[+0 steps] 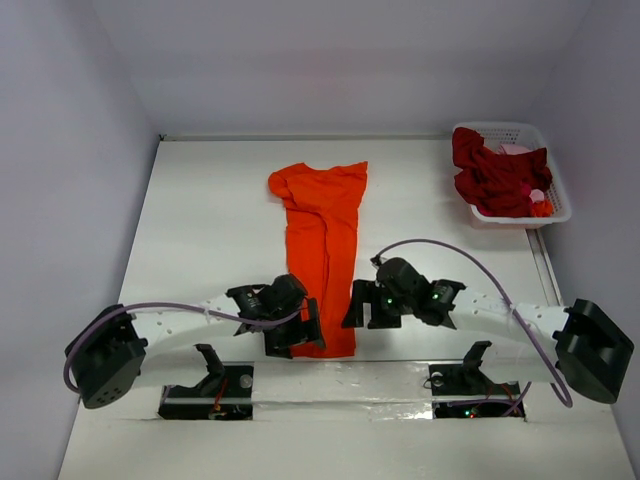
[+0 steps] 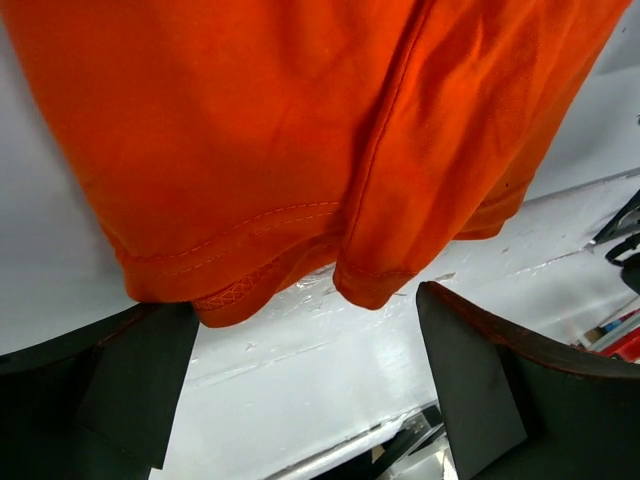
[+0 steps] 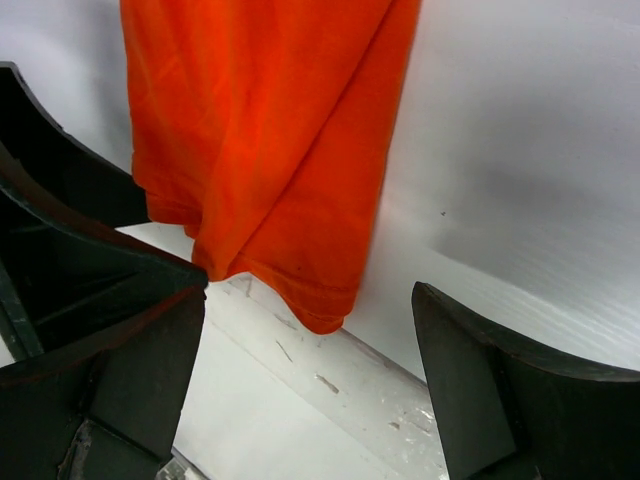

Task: Fold and stack the t-shirts
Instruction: Grab the bottom of the folded rectangular tshirt with both arms

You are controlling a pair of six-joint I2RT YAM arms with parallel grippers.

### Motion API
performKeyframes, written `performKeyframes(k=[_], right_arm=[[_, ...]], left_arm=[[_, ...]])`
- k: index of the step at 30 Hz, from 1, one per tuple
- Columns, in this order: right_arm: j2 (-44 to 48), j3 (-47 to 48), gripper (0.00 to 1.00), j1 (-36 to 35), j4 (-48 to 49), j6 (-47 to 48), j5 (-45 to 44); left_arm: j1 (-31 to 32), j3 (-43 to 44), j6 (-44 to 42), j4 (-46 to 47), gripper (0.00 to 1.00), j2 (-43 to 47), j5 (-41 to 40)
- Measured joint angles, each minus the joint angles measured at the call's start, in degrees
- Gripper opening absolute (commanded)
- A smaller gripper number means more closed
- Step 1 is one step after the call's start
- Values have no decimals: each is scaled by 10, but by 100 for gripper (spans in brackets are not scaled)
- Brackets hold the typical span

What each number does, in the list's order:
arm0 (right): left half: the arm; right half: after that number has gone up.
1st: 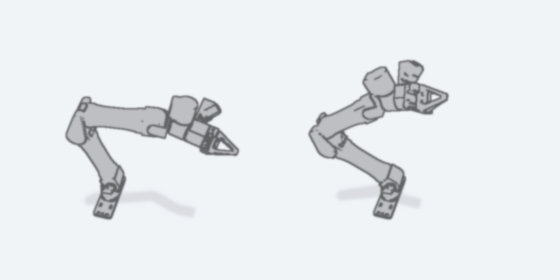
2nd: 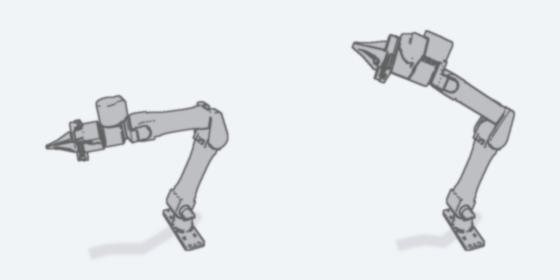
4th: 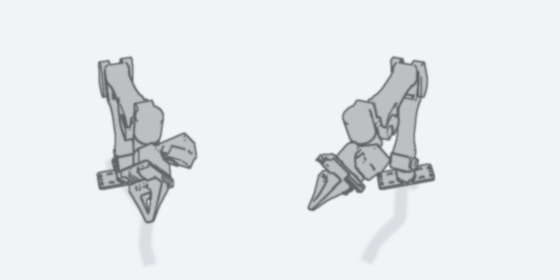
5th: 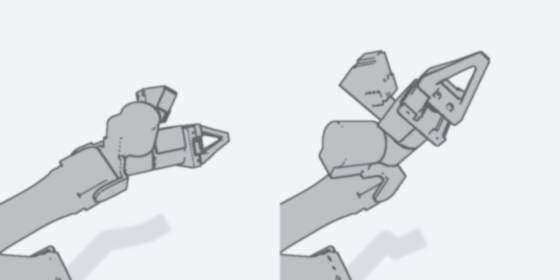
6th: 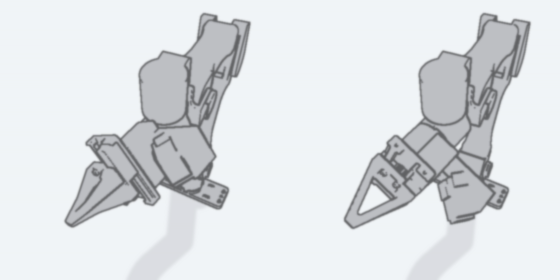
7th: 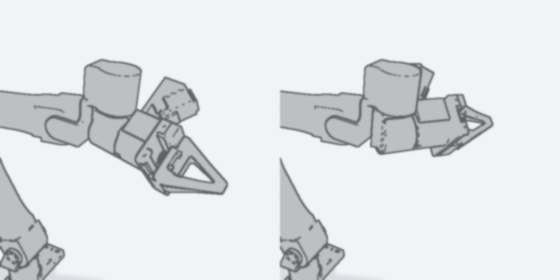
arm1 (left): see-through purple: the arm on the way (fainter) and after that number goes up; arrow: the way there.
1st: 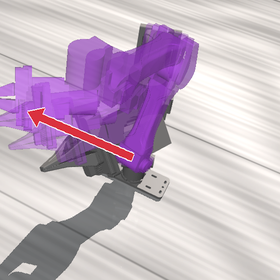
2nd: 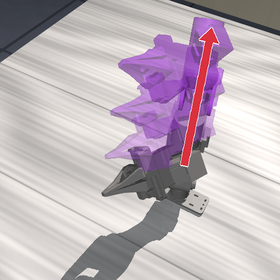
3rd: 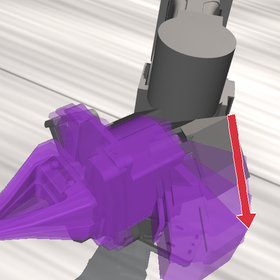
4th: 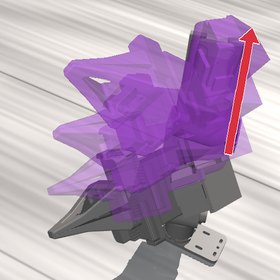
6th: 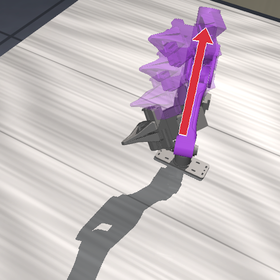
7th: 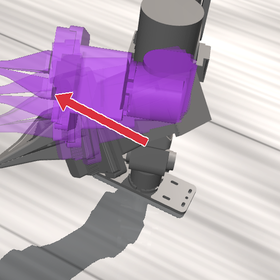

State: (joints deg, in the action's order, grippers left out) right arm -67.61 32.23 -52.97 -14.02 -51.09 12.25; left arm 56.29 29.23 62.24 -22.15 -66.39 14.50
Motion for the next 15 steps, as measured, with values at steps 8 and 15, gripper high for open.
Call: performKeyframes(k=[8, 15], right_arm=[[6, -12, 89, -16, 0, -3, -1], [9, -12, 89, -23, -3, -3, -5]], left_arm=[[0, -5, 31, -42, 83, 55, -32], [1, 16, 47, -129, 79, 81, -76]])
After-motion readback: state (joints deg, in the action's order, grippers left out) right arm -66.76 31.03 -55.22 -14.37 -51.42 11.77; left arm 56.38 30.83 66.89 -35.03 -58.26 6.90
